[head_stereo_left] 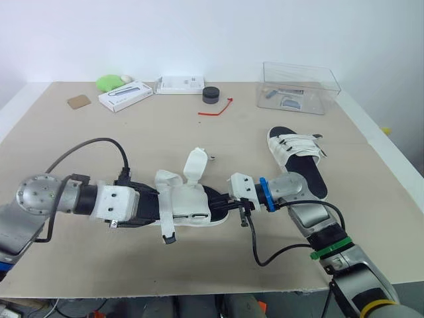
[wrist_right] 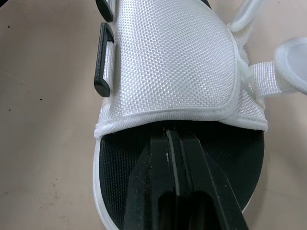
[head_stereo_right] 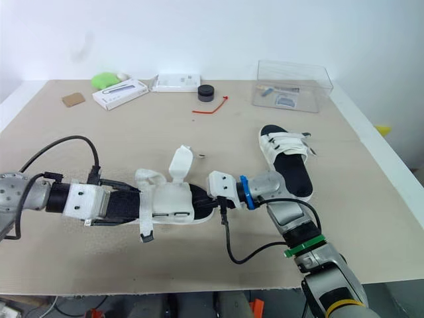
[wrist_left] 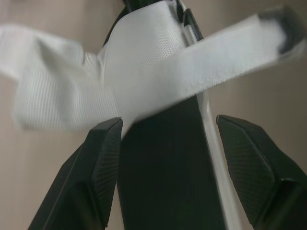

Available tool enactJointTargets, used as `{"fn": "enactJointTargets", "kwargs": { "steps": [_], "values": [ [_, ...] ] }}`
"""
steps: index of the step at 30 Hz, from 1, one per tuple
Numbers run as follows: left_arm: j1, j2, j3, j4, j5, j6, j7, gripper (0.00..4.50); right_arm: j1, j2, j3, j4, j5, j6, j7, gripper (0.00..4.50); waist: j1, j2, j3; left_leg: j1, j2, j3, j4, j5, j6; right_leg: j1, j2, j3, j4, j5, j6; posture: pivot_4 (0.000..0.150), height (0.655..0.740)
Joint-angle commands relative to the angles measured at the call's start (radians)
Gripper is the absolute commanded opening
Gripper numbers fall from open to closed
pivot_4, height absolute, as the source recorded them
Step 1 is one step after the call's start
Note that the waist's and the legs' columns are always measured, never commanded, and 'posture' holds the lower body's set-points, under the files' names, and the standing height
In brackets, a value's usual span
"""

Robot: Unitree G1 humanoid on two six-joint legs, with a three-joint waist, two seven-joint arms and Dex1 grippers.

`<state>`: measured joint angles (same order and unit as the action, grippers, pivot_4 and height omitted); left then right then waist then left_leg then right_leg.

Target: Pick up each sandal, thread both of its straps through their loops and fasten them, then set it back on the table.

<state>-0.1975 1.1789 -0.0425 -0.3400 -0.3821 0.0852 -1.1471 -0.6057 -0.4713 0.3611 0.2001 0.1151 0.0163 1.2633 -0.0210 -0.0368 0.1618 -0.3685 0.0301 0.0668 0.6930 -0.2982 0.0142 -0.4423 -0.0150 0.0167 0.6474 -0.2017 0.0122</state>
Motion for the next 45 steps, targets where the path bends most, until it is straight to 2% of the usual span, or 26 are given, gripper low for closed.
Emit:
{"fn": "enactJointTargets", "kwargs": {
  "steps": [1,7,11,13,16,19,23,35,36,38,42,45],
  "values": [
    [0.04,0.041,0.126,-0.071,-0.14,0.211,-0.008,3.22,-0.015,0.001,0.007,0.024,-0.014,-0.01,0.014,0.0,0.0,0.0,0.0,0.0,0.0,0.0,0.0,0.0,0.0,0.0,0.0,0.0,0.0,0.0,0.0,0.15,0.74],
    [0.195,0.05,0.309,-0.172,-0.392,0.579,-0.001,3.22,-0.028,0.015,0.009,0.043,-0.015,-0.019,0.024,0.0,-0.005,0.0,0.0,0.0,0.0,0.0,-0.001,0.0,0.0,-0.001,0.0,0.001,0.001,-0.001,-0.001,0.15,0.74],
    [0.321,-0.045,0.398,-0.274,-0.604,0.774,0.125,3.22,-0.024,0.015,0.01,0.04,-0.014,-0.018,0.031,0.0,-0.003,0.0,0.0,0.001,0.0,-0.001,-0.003,0.0,0.0,0.0,0.0,0.0,0.001,-0.002,-0.003,0.15,0.74],
    [0.362,-0.082,0.407,-0.306,-0.634,0.811,0.172,3.22,-0.023,0.014,0.01,0.038,-0.014,-0.018,0.032,0.0,-0.003,0.0,0.0,0.001,0.0,-0.001,-0.003,0.0,0.0,0.0,0.0,0.0,0.002,-0.002,-0.003,0.15,0.74],
    [0.443,-0.148,0.366,-0.332,-0.543,0.767,0.219,3.22,-0.02,0.012,0.01,0.035,-0.013,-0.016,0.034,0.0,-0.003,0.001,0.0,0.002,0.0,-0.001,-0.003,0.0,-0.001,0.0,0.0,0.0,0.002,0.001,-0.009,0.15,0.74],
    [0.439,-0.219,0.312,-0.308,-0.492,0.742,0.279,3.22,-0.021,0.011,0.01,0.032,-0.014,-0.016,0.033,0.0,-0.001,0.0,0.0,0.002,0.0,-0.003,-0.003,0.001,-0.003,0.0,0.0,0.0,0.002,0.001,-0.01,0.15,0.74],
    [0.393,-0.293,0.271,-0.276,-0.473,0.739,0.33,3.22,-0.025,0.009,0.009,0.031,-0.014,-0.013,0.033,0.0,0.0,0.0,0.0,0.002,0.0,-0.003,-0.003,0.003,-0.005,0.001,0.0,0.0,0.002,0.001,-0.013,0.15,0.74],
    [0.322,-0.384,0.158,-0.253,-0.47,0.759,0.342,3.22,-0.025,0.001,0.007,0.021,-0.018,-0.013,0.032,0.0,0.0,0.0,0.0,0.002,-0.001,-0.003,-0.004,0.002,-0.005,0.0,0.0,0.0,0.001,0.002,-0.01,0.15,0.74],
    [0.315,-0.385,0.153,-0.253,-0.473,0.766,0.345,2.7,-0.026,0.001,0.007,0.021,-0.018,-0.012,0.032,0.0,0.0,0.0,0.0,0.002,-0.001,-0.003,-0.004,0.002,-0.005,0.0,0.0,0.0,0.001,0.002,-0.01,0.15,0.74],
    [0.302,-0.389,0.147,-0.248,-0.484,0.784,0.348,2.01,-0.026,0.001,0.006,0.02,-0.019,-0.01,0.03,0.0,0.0,0.0,0.0,0.002,-0.001,-0.003,-0.004,0.002,-0.005,0.0,0.0,0.0,0.001,0.002,-0.01,0.15,0.74],
    [0.273,-0.401,0.172,-0.23,-0.554,0.835,0.361,0.05,-0.024,0.0,0.005,0.016,-0.019,-0.005,0.026,0.0,0.0,0.0,0.0,0.002,-0.001,-0.003,-0.004,0.002,-0.005,0.0,0.0,0.0,0.001,0.002,-0.01,0.15,0.74],
    [0.242,-0.413,0.214,-0.194,-0.642,0.887,0.374,0.05,-0.022,-0.003,0.004,0.012,-0.019,-0.003,0.025,0.0,0.0,0.0,0.0,0.001,-0.001,-0.004,-0.004,0.002,-0.005,0.0,0.0,0.0,0.001,0.002,-0.01,0.15,0.74]
  ]
}}
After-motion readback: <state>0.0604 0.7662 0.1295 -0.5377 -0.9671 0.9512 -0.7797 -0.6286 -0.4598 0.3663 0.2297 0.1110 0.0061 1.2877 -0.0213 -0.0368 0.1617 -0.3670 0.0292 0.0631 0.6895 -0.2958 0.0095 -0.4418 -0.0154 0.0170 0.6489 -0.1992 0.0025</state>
